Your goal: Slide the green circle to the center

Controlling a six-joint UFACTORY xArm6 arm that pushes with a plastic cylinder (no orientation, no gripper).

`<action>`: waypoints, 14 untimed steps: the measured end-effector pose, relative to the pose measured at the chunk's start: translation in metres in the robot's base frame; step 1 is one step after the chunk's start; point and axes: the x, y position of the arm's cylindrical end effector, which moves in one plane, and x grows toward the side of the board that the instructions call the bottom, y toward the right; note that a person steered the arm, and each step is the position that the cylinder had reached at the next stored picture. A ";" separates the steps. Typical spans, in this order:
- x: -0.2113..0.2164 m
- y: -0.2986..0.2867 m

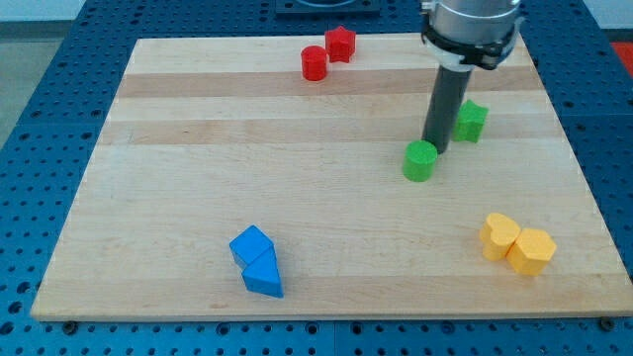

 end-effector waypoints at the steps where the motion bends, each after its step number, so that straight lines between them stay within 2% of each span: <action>1: 0.000 0.025; 2: 0.004 0.051; 5: 0.020 0.028; 7: 0.020 -0.056; 8: 0.020 -0.060; 10: 0.060 0.010; 11: 0.067 -0.021; 12: 0.067 -0.026; 14: 0.045 -0.127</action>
